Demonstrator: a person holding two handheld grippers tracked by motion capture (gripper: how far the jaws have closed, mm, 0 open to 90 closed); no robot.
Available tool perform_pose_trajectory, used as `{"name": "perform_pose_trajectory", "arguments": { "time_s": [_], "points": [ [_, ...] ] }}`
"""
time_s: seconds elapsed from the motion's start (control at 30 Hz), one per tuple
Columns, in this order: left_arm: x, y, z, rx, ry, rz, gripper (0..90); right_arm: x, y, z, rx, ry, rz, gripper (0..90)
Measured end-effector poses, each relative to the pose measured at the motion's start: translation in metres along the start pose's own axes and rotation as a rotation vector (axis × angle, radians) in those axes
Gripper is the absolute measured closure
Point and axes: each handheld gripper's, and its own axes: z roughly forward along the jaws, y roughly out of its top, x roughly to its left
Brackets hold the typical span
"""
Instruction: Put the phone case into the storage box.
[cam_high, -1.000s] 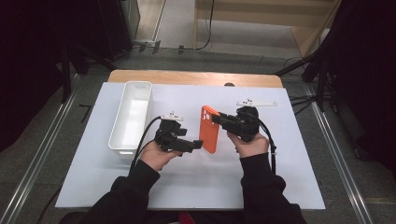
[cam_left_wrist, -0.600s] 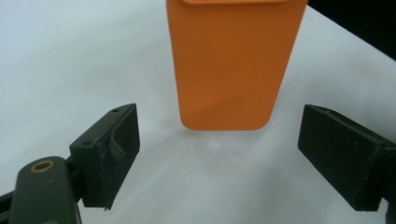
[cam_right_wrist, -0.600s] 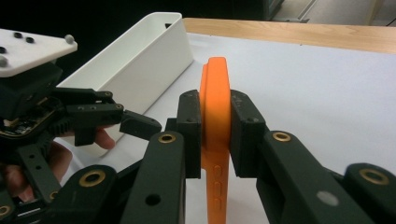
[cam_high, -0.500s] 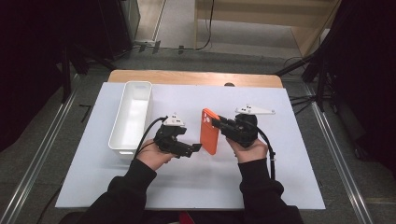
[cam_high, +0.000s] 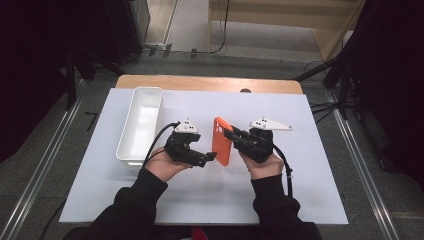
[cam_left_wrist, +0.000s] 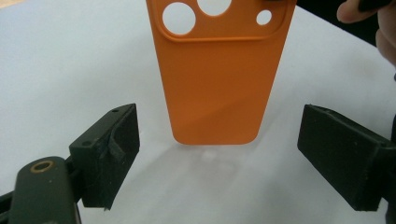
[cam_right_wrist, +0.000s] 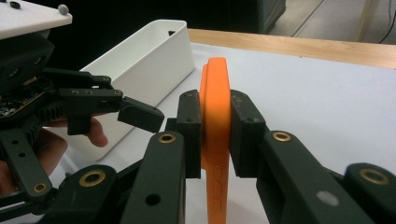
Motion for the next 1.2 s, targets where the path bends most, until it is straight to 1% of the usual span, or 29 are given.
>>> {"name": "perform_pose_trajectory", "arguments": {
  "time_s": [0.03,0.1,0.17,0.2,0.23,0.33,0.37,0.4,0.43,0.5,0.6,0.7,0.8,1.0,1.2],
  "points": [
    [0.0,0.001,0.0,0.009,0.0,-0.008,12.3,0.0,0.0,0.0,0.0,0.0,0.005,74.9],
    [0.001,0.002,-0.001,0.013,0.002,-0.004,8.4,-0.001,-0.001,0.0,-0.006,0.005,0.013,74.9],
    [0.001,0.002,-0.002,0.003,-0.001,0.001,7.3,0.0,-0.002,0.0,-0.011,0.005,0.018,74.9],
    [0.001,0.003,-0.002,0.004,0.001,0.002,3.9,0.001,-0.002,0.0,-0.013,0.003,0.02,74.9],
    [0.001,0.004,-0.002,0.001,0.002,0.003,2.6,0.001,-0.003,0.001,-0.013,0.002,0.018,74.9],
    [0.003,0.006,-0.002,-0.009,0.006,-0.004,0.0,0.002,-0.004,0.003,-0.01,0.001,0.019,74.9],
    [0.003,0.007,-0.002,-0.014,0.014,0.0,0.0,0.002,-0.004,0.004,-0.008,0.004,0.024,74.9],
    [0.003,0.007,-0.002,-0.018,0.037,-0.003,0.0,0.002,-0.004,0.004,-0.007,0.007,0.031,74.9],
    [0.004,0.008,-0.002,-0.021,0.047,-0.01,0.0,0.002,-0.005,0.004,-0.007,0.01,0.037,74.9],
    [0.005,0.008,-0.002,-0.024,0.029,-0.016,0.0,0.003,-0.005,0.005,-0.011,0.01,0.04,74.9],
    [0.004,0.009,-0.002,-0.041,0.019,-0.016,0.0,0.005,-0.005,0.005,-0.015,0.008,0.039,74.9],
    [0.002,0.012,-0.001,-0.047,0.018,-0.003,0.0,0.007,-0.005,0.006,-0.016,0.014,0.045,74.9],
    [0.001,0.013,0.001,-0.047,0.02,0.0,0.0,0.009,-0.005,0.006,-0.015,0.019,0.046,74.8],
    [0.0,0.015,0.006,-0.037,0.036,0.0,0.0,0.012,-0.005,0.006,-0.016,0.027,0.047,74.8],
    [-0.003,0.016,0.01,-0.042,0.034,0.0,0.0,0.016,-0.005,0.006,-0.024,0.035,0.044,74.9]
  ]
}}
